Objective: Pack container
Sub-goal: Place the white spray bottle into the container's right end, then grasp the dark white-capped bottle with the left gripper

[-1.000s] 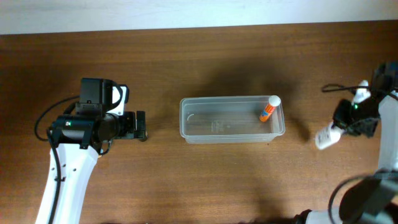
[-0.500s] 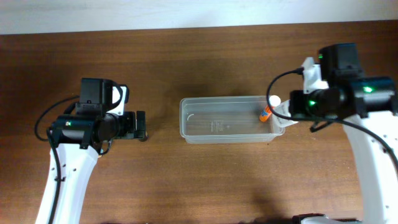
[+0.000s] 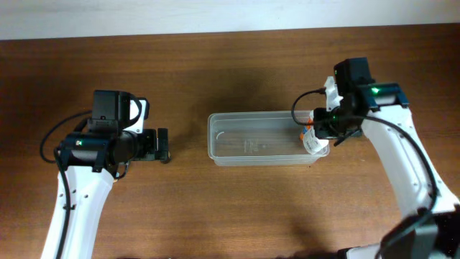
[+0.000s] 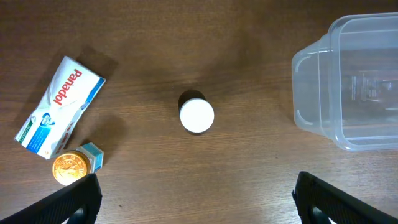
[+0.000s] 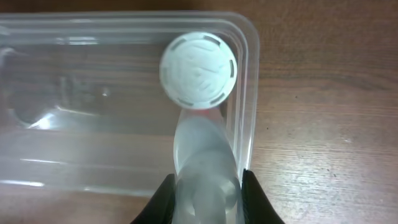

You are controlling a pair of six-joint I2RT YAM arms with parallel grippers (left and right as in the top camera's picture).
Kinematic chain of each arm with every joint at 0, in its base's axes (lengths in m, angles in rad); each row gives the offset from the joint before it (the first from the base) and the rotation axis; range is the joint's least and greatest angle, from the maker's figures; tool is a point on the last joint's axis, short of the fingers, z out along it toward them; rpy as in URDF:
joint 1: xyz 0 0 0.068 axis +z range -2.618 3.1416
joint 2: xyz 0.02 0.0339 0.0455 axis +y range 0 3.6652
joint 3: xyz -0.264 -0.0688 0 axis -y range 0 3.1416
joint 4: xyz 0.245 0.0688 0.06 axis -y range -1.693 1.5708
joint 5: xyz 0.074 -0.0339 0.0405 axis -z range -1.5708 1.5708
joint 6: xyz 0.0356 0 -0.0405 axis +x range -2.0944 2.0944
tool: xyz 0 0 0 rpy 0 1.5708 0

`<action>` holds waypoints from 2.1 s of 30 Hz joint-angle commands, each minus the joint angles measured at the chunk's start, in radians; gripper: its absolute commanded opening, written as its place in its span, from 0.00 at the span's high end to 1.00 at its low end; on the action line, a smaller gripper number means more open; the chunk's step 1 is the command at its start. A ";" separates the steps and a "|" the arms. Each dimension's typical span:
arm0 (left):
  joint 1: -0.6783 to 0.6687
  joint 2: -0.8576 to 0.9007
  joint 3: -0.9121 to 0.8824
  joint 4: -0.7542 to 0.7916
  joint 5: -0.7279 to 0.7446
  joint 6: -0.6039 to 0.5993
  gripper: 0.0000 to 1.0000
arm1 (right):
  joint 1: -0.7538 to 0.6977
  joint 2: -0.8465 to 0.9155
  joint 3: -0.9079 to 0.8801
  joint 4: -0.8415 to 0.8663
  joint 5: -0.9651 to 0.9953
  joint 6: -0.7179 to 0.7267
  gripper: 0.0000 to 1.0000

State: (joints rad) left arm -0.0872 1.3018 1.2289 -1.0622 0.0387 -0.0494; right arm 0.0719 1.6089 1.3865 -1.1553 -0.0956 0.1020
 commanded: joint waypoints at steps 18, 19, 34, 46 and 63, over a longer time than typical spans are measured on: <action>0.005 0.002 0.017 0.002 0.014 -0.002 0.01 | 0.007 0.045 0.004 -0.021 0.005 0.002 0.57; 0.005 0.002 0.017 0.002 0.014 -0.002 0.01 | 0.007 0.024 0.012 -0.027 0.005 0.002 0.56; 0.005 0.019 0.016 0.026 0.014 -0.002 0.01 | -0.276 -0.299 0.077 -0.010 0.005 0.003 0.22; 0.005 0.325 0.016 0.067 0.014 -0.011 0.01 | -0.372 -0.037 0.076 -0.067 -0.002 0.003 0.23; 0.005 0.471 0.016 0.133 0.089 -0.082 0.69 | -0.372 0.029 0.076 -0.063 -0.003 0.003 0.24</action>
State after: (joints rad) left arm -0.0868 1.7683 1.2335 -0.9253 0.0647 -0.1143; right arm -0.2951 1.6394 1.4624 -1.2186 -0.0956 0.1024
